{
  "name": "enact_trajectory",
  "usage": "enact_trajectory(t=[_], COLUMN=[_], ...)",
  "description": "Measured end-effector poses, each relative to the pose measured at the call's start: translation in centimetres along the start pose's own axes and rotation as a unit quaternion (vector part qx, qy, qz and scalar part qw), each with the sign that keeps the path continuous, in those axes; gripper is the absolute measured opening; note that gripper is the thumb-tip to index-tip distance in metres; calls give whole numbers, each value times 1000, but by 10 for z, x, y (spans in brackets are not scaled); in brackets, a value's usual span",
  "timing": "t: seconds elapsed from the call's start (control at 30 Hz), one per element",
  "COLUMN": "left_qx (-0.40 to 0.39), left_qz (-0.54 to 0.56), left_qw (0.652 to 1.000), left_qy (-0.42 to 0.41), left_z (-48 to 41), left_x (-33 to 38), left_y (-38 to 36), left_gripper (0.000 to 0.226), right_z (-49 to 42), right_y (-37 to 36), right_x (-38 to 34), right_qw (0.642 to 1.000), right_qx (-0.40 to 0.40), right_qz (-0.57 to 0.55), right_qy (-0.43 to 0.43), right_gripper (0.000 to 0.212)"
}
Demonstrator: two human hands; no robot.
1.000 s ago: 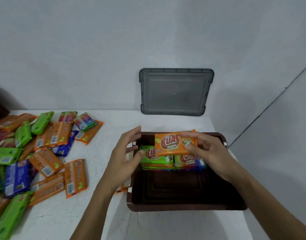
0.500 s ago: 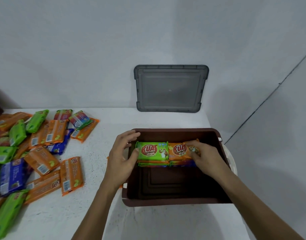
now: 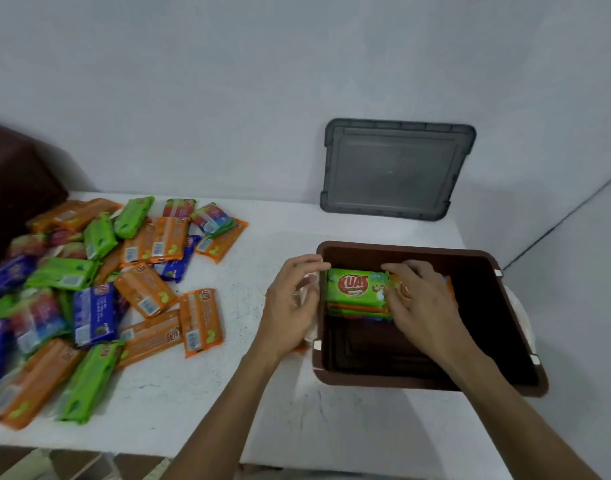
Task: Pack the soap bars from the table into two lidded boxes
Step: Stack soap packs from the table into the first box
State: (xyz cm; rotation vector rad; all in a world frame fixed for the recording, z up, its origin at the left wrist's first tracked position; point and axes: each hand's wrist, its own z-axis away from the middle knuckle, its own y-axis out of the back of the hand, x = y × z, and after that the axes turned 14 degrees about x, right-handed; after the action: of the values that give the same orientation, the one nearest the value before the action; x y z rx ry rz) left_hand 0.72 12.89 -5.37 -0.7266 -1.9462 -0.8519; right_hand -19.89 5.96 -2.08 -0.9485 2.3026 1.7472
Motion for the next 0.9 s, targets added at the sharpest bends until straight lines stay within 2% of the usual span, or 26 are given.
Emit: enact_trajectory(t=[0.13,0.27,0.37,0.43,0.53,0.63,0.77,0.9], left_qx=[25,9,-67,-144,-272,-351,-387,-406], left_qz=[-27,-116,-230,-287,-344,-379,-389,-390], left_qw=[999,993,970,947,899,855,835,826], left_qy=[12,22,25,-12,-20,-30,-39,-34], left_z=[-2,-8,-16,-21,-30,-39,-47,-47], left_x=[-24,-65,-95,-110,-120,-126,-129,-125], left_y=[48,115,156,177,197,201,208,203], left_gripper=[38,35,33,38,48,52,60,67], right_z=[-2,8,18,30,47,56,65,64], right_y=[-4,-21,-51,-83,-121,-142,-150,-132], right_x=[-57,-115,-142,-150,-152,-140,-137,-151], right_qw=[996,990,982,969,962,949,951,962], right_qx=[7,-59,-126,-173,-211,-250,-237,-226], right_qz=[-73,-80,-14,56,131,179,189,151], right_qy=[45,98,143,166,111,68,52,6], right_gripper=[30,34,39,38,40,46,42,48])
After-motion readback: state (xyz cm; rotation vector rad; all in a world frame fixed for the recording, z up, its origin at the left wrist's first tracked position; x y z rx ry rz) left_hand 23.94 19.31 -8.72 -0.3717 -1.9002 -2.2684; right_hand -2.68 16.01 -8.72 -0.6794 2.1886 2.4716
